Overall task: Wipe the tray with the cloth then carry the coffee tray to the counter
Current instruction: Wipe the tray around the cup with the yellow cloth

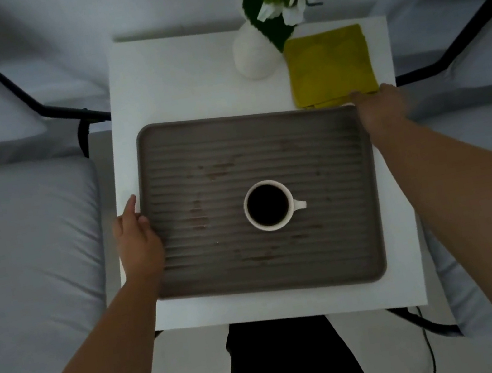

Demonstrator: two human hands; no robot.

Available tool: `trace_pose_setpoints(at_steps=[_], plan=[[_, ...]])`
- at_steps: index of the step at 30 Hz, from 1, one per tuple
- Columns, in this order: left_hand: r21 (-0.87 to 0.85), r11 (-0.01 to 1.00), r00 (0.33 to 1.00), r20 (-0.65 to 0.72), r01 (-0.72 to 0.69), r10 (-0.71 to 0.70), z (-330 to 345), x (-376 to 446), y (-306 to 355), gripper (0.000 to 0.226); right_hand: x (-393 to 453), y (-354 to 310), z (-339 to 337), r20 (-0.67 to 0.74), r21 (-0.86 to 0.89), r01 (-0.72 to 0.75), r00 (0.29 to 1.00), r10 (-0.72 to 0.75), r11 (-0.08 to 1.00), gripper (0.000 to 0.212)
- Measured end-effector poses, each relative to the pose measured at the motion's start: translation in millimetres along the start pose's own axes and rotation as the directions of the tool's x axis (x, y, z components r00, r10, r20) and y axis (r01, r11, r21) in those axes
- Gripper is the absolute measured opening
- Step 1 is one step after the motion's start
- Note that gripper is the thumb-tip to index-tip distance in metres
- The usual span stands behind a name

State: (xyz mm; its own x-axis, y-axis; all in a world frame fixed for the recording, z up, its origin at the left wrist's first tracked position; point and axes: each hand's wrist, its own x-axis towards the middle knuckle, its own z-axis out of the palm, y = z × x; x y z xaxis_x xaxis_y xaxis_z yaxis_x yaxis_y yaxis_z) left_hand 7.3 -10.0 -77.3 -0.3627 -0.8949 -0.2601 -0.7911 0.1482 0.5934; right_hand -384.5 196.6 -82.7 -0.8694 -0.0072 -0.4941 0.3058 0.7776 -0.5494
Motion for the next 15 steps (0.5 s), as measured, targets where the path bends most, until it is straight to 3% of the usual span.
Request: trace_pose_setpoints(at_steps=[4,5,6,7,8,9,10,11,12,13,15], plan=[[0.009,0.999,0.999,-0.018,0.039,-0.039,4.3,-1.9,1.2,0.042,17.8,-2.3,1.2,0.007,-0.046,-0.005,1.000,0.006,0.999,0.076],[0.014,0.999,0.999,-0.019,0.043,-0.043,4.5,-1.9,0.8,0.042,18.8,-2.7,-0.1,0.000,-0.039,0.024,1.000,-0.024,0.999,0.058],[0.015,0.999,0.999,-0.018,0.047,-0.046,4.7,-1.6,0.6,0.042,29.1,1.2,2.0,0.031,0.085,0.050,0.998,-0.052,0.995,0.029],[0.013,0.999,0.999,-0.016,0.048,-0.048,4.4,-1.5,0.6,0.042,42.5,2.0,5.7,0.223,0.121,0.073,0.970,-0.099,0.990,0.022],[0.013,0.999,0.999,-0.014,0.047,-0.047,4.0,-1.6,0.6,0.041,47.4,0.2,0.6,0.180,0.048,0.294,0.937,-0.298,0.955,0.042],[0.013,0.999,0.999,-0.013,0.046,-0.046,3.6,-1.9,0.2,0.041,40.9,-5.5,-4.3,0.027,0.055,0.406,0.913,-0.408,0.912,0.048],[0.014,0.999,0.999,-0.012,0.047,-0.047,3.2,-2.0,0.5,0.041,30.1,-11.9,-6.0,0.148,0.271,0.225,0.951,-0.271,0.936,0.044],[0.017,0.999,0.999,-0.011,0.051,-0.050,2.8,-2.3,1.3,0.042,25.8,-19.3,-1.6,0.090,0.342,0.163,0.975,-0.205,0.925,0.036],[0.022,0.998,0.998,-0.009,0.056,-0.056,2.5,-2.8,2.6,0.042,22.6,-22.4,-3.9,-0.092,0.370,0.185,0.982,-0.163,0.911,0.025],[0.027,0.998,0.998,-0.009,0.060,-0.060,2.3,-3.1,4.1,0.042,13.0,-31.3,-6.3,-0.073,0.437,0.068,0.997,-0.040,0.897,0.014],[0.026,0.997,0.997,-0.010,0.073,-0.072,2.1,-3.4,7.3,0.042,2.5,-47.1,-11.6,-0.084,0.565,0.095,0.995,-0.057,0.819,0.007]])
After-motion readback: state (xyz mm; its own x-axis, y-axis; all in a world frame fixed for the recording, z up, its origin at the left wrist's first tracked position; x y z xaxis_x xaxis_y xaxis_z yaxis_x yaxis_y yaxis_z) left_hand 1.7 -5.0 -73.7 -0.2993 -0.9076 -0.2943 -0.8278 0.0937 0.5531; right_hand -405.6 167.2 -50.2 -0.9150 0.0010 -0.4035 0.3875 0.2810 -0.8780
